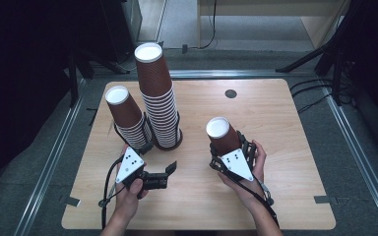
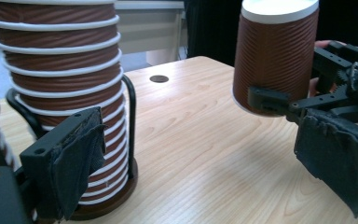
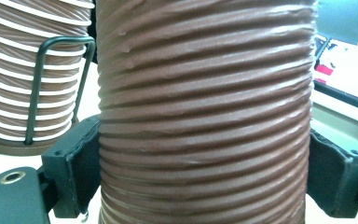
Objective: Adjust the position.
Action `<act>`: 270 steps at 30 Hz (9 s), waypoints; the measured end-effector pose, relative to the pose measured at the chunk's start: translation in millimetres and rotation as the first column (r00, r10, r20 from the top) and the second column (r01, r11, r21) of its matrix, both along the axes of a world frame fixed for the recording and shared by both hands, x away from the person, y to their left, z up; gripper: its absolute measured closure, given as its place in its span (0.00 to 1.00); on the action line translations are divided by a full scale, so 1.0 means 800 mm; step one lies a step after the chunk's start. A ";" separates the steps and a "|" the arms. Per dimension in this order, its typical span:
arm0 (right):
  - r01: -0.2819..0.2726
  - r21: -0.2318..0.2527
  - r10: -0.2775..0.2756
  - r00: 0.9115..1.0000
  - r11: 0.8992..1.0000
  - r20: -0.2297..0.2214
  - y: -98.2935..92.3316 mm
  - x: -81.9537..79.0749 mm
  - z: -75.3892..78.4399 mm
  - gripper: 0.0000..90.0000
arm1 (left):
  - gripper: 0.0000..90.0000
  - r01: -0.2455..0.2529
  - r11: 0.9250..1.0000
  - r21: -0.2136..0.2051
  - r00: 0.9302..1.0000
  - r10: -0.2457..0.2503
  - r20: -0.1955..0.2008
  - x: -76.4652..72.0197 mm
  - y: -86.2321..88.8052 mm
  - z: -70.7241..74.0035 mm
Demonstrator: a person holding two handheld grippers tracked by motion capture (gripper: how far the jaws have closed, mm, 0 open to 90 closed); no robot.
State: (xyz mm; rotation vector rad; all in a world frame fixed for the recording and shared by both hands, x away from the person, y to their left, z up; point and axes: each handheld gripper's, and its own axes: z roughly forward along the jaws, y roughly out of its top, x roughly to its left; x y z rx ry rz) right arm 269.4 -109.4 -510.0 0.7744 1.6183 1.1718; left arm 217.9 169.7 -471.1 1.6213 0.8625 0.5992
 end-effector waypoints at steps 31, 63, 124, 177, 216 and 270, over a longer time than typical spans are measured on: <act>-0.151 -0.264 0.196 0.968 0.953 0.156 0.022 -0.014 -0.009 0.13 | 0.02 0.076 0.997 -0.032 0.997 -0.076 0.013 -0.010 -0.017 0.004; -0.281 -0.383 0.371 0.911 0.880 0.182 0.059 -0.039 -0.020 0.12 | 0.02 0.106 0.994 -0.030 0.994 -0.106 -0.003 -0.012 -0.025 0.005; -0.188 -0.578 0.409 0.868 0.794 0.281 0.069 -0.049 -0.020 0.12 | 0.24 0.172 0.984 -0.049 0.983 -0.175 -0.055 -0.009 -0.025 0.003; -0.171 -0.555 0.374 0.886 0.814 0.275 0.051 -0.054 -0.012 0.00 | 0.26 0.136 0.988 -0.067 0.990 -0.137 -0.019 -0.006 -0.008 0.004; -0.185 -0.205 0.213 0.969 0.961 0.123 0.025 -0.059 -0.013 0.00 | 0.26 0.094 0.991 -0.095 0.996 -0.095 -0.006 -0.005 0.004 0.007; 0.109 0.785 0.248 0.914 0.610 -0.320 0.057 -0.079 0.034 0.00 | 0.25 0.042 0.992 -0.118 0.999 -0.043 -0.005 -0.001 0.013 -0.002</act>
